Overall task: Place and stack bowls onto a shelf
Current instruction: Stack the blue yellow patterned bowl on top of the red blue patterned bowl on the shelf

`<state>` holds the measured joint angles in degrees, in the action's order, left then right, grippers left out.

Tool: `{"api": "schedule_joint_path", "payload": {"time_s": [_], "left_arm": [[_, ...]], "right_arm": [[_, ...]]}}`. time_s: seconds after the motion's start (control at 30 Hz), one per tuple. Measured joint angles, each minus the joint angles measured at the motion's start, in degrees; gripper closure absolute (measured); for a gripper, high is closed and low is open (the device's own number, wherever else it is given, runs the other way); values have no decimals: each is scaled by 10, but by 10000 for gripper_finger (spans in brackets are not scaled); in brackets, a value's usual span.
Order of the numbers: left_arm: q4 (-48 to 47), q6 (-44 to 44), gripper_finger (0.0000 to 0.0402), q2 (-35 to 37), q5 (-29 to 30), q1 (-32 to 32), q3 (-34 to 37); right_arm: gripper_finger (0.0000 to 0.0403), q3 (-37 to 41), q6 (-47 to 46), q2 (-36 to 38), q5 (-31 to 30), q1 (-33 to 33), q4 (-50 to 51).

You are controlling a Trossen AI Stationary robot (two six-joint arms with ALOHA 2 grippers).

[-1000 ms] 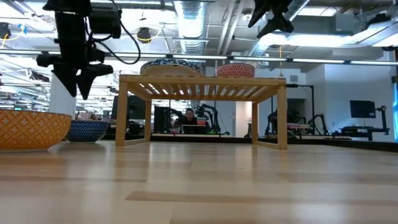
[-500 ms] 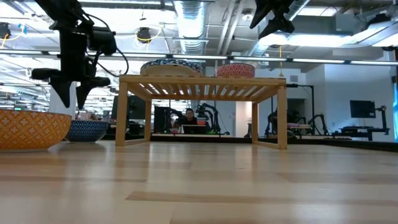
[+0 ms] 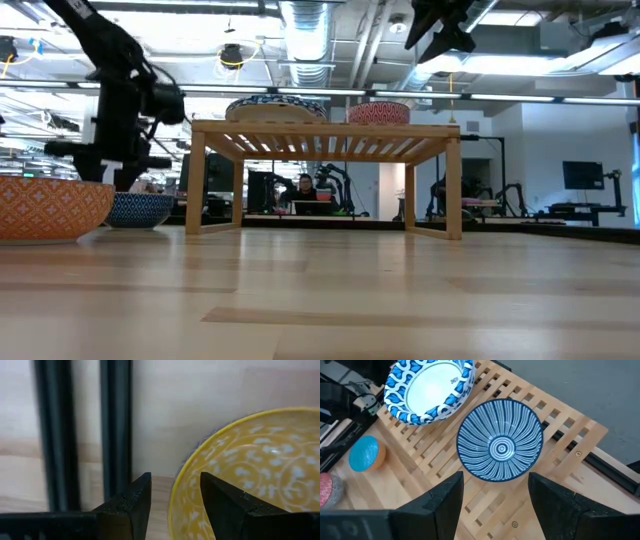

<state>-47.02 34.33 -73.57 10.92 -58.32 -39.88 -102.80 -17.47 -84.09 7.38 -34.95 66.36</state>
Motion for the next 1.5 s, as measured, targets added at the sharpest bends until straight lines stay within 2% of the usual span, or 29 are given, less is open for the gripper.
{"api": "schedule_joint_path", "payload": {"time_s": [0.2,0.3,0.43,0.53,0.7,0.83,0.93,1.07,1.27,1.37,1.5], "left_arm": [[30,-12,261,-35,-32,-6,10],[32,-21,301,-41,-32,-6,10],[33,-24,377,-36,-40,-6,7],[52,-23,388,-21,-27,-5,8],[1,-14,394,45,11,-6,-1],[-15,8,397,127,42,-6,-19],[-21,18,397,200,39,-2,-27],[37,-9,398,298,39,37,-45],[142,-63,398,408,82,135,-66],[177,-78,399,429,118,189,-78],[236,-99,399,415,154,258,-87]], "right_arm": [[155,0,2,0,0,1,1],[155,0,2,0,0,1,1],[155,0,2,0,0,1,2],[155,0,1,0,0,1,3],[155,0,1,0,0,2,11],[155,0,1,0,0,7,9],[155,0,0,0,-1,14,0],[155,0,-15,-6,-4,38,-37],[155,1,-18,-15,-10,93,-122],[155,1,-17,-14,-26,125,-181],[155,0,-8,-14,-57,168,-267]]}}
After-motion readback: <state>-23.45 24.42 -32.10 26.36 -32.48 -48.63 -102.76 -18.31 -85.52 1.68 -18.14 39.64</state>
